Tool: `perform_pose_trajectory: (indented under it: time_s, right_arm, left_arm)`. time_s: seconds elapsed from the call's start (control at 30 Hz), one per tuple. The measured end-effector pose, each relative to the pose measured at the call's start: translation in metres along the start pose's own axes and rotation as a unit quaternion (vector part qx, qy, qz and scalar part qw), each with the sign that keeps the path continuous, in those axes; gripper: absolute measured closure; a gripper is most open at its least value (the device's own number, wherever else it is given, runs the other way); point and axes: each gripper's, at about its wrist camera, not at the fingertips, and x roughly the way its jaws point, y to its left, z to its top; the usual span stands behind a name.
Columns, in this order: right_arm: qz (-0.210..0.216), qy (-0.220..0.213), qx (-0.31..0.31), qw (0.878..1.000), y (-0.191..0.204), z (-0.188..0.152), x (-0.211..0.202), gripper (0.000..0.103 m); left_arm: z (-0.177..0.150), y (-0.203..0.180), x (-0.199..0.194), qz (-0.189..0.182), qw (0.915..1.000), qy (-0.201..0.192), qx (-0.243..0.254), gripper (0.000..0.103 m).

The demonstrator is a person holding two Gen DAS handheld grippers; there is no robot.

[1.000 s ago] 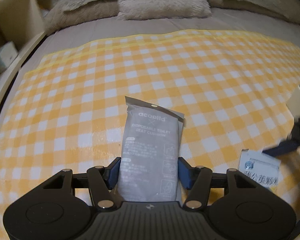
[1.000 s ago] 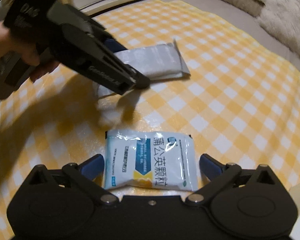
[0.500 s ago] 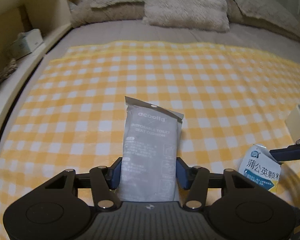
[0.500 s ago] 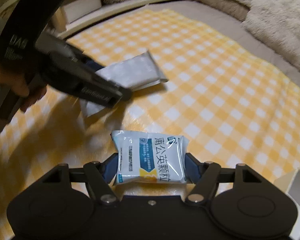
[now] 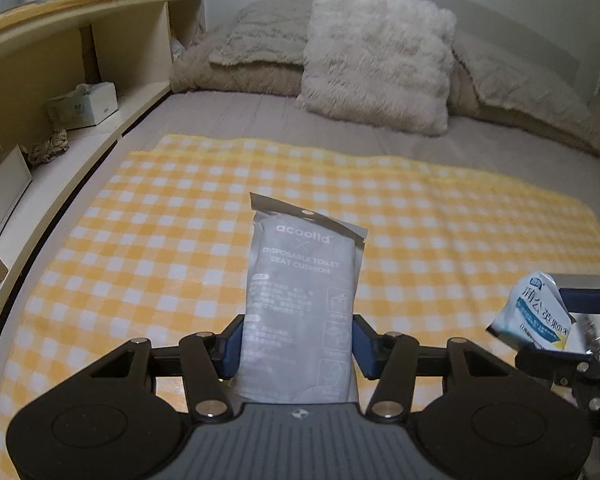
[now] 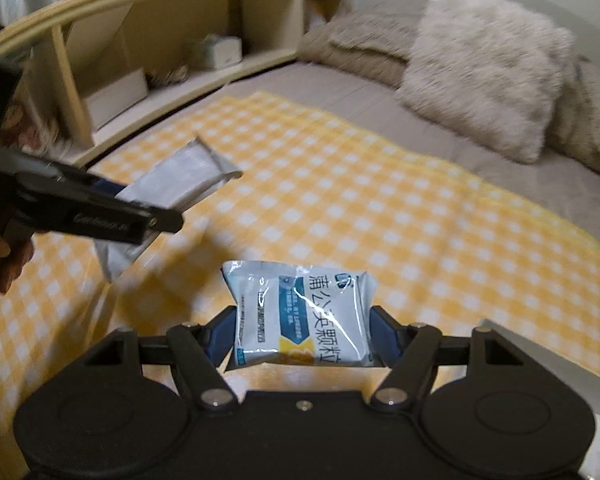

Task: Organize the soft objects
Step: 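Lift the grey foil packet with the left tool while the right tool lifts the sachet, then carry the foil packet with the left tool while the right tool carries the sachet over the box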

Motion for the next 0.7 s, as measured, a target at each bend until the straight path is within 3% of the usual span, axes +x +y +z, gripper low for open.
perform_pose_trajectory:
  time_s: [0.47,0.7]
  right_arm:
    - [-0.069,-0.077,0.055,0.993,-0.047,-0.017,-0.093,0.032]
    - [-0.104,-0.086,0.083,0.987,-0.08,-0.032,-0.121,0.032]
  left_arm:
    - [0.006,-0.053,-0.042,-0.064,0.996,-0.052,-0.035,0.048]
    - [0.007,-0.103,-0.047,-0.108,0.9915,-0.072,0.011,0.048]
